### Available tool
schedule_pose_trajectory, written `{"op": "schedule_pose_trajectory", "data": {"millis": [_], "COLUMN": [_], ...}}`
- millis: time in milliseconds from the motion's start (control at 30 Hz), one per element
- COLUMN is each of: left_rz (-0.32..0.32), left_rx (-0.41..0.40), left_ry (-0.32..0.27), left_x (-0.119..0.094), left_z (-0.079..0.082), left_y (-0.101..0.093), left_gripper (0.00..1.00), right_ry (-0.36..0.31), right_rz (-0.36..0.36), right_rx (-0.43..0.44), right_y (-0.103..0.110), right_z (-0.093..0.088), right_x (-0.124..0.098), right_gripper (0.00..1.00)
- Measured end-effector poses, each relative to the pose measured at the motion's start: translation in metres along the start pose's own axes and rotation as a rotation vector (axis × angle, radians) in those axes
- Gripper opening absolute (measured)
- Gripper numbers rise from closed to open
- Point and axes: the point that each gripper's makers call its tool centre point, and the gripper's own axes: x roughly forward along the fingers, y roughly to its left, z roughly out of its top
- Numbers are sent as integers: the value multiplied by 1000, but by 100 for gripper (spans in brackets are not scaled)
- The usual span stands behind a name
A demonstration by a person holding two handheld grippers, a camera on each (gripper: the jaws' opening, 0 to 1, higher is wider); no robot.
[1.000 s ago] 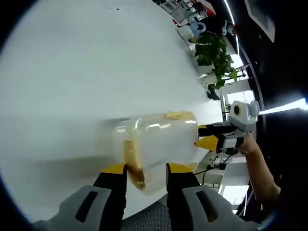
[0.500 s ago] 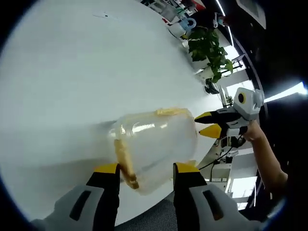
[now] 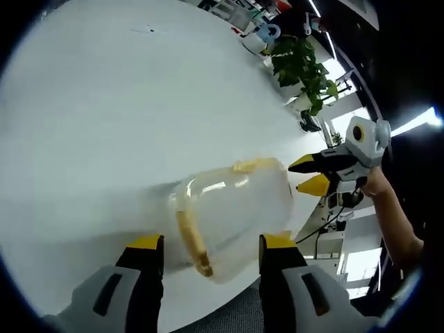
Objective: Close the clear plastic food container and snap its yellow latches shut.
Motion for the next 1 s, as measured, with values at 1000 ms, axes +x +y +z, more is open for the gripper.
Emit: {"op": "schedule_pose_trajectory", "data": {"millis": [1000], "left_rz": [51], "left_rx": [556], "left_ry": [17], "left_x": [-5], "left_z": [27], "left_y": [-29], "left_gripper": [57], "right_ry": [36], "right_rz": [13], "right_rx": [-220], "right_y": [19], "right_z": [21], "right_x": [11], "right_gripper": [22]}}
